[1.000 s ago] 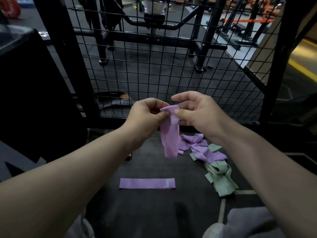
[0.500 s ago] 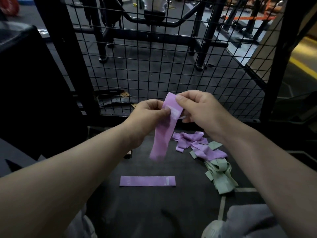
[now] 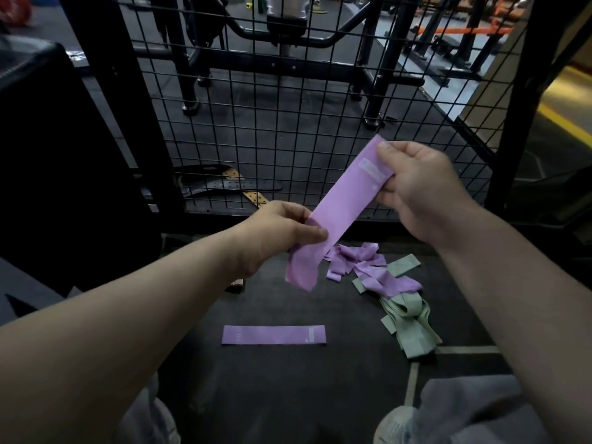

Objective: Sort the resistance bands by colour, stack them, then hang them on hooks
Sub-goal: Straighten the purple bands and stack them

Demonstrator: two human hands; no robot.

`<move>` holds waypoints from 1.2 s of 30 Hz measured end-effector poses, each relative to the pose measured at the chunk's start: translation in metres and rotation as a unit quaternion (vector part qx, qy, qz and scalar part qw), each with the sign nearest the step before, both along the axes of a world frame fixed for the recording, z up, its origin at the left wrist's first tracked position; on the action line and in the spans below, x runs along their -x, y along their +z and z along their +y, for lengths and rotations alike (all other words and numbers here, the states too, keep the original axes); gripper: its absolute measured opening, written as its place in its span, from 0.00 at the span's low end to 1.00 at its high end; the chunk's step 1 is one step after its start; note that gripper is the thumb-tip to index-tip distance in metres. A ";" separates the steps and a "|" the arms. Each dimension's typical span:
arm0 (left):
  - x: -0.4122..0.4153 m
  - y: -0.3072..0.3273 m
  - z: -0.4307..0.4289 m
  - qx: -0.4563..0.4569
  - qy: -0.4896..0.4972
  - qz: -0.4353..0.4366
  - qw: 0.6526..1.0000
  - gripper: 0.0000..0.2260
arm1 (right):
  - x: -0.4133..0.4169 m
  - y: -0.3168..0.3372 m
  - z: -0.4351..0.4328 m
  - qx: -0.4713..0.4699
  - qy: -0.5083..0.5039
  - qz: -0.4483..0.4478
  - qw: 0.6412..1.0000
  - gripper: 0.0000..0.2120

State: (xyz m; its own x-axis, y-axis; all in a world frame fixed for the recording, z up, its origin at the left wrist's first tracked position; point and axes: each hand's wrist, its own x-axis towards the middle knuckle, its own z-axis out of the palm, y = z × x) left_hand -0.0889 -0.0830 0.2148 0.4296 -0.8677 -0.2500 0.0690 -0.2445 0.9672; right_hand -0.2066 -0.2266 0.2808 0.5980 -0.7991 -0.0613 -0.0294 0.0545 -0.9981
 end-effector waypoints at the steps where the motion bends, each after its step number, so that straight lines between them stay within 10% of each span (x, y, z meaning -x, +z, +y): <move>1: -0.001 -0.001 0.002 -0.007 -0.010 -0.004 1.000 0.05 | 0.001 0.000 -0.005 -0.012 -0.022 -0.003 1.000 0.04; 14: -0.055 -0.059 0.082 -0.241 0.042 -0.065 0.968 0.04 | 0.014 -0.133 -0.016 -0.111 -0.006 0.219 0.969 0.05; 25: -0.062 -0.253 0.095 -0.366 0.264 0.037 0.892 0.16 | 0.032 -0.337 0.029 -0.214 -0.020 0.408 0.887 0.08; 36: -0.058 -0.352 0.081 -0.339 0.414 0.081 0.841 0.08 | 0.019 -0.423 0.017 -0.130 -0.068 0.448 0.882 0.04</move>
State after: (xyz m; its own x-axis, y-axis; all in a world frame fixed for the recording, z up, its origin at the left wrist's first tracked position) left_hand -0.0306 -0.0016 -0.1368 0.7291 0.0780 -0.6800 0.6045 -0.5394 0.5862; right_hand -0.2252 -0.2095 -0.1418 0.1169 -0.7485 -0.6527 -0.7751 0.3422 -0.5312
